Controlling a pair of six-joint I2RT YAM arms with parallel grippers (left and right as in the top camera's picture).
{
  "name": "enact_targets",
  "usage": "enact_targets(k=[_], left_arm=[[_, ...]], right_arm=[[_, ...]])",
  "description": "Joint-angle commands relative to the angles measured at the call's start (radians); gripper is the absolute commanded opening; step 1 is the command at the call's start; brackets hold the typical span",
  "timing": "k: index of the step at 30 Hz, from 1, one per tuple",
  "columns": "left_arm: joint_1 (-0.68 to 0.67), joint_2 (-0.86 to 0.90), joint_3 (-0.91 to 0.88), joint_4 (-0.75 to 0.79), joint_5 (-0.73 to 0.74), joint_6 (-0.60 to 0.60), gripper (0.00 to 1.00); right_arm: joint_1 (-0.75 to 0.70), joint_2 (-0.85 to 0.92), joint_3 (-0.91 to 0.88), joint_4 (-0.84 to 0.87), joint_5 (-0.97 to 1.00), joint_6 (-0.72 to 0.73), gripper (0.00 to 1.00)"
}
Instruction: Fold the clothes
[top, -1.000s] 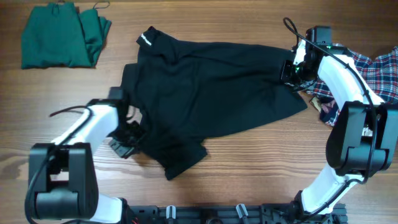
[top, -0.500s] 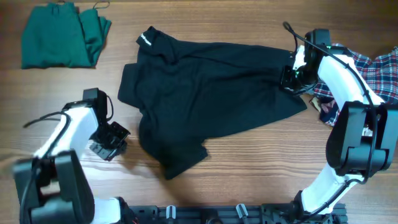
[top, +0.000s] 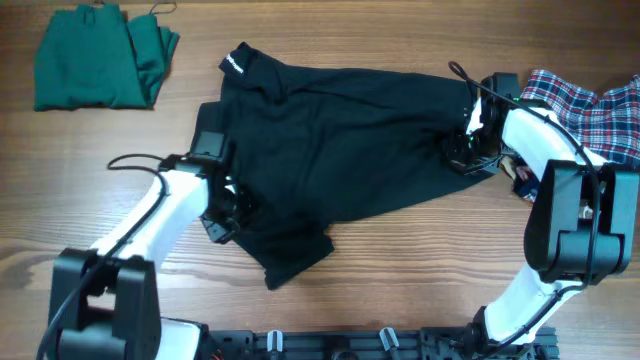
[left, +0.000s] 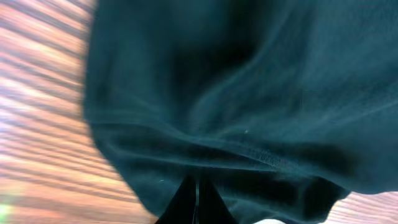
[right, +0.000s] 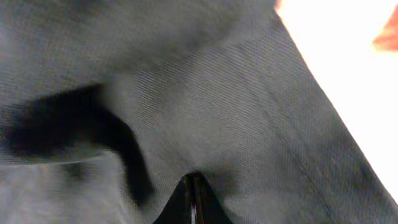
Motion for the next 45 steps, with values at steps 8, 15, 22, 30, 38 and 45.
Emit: enact_targets(k=[8,15,22,30,38,45], left_arm=[[-0.077,0.101,0.009,0.04,0.042,-0.021,0.05],[-0.077,0.101,0.009,0.032,0.041,-0.012,0.06],[-0.079,0.101,0.009,0.1,0.04,0.063,0.04],[-0.133,0.101,0.009,0.121,0.041,0.053,0.04],[-0.136,0.101,0.009,0.115,0.038,0.032,0.04],[-0.136,0.101,0.008,0.08,0.045,0.001,0.04]], right_arm=[[-0.003,-0.005,-0.01,-0.27,0.163,0.18,0.04],[-0.003,-0.005,-0.113,-0.285,0.238,0.254,0.04],[-0.003,-0.055,-0.152,-0.139,0.218,0.286,0.04],[-0.003,-0.369,-0.152,-0.115,0.218,0.264,0.04],[-0.003,-0.386,-0.193,0.002,0.209,0.213,0.04],[-0.003,-0.372,-0.328,0.117,0.21,0.219,0.04]])
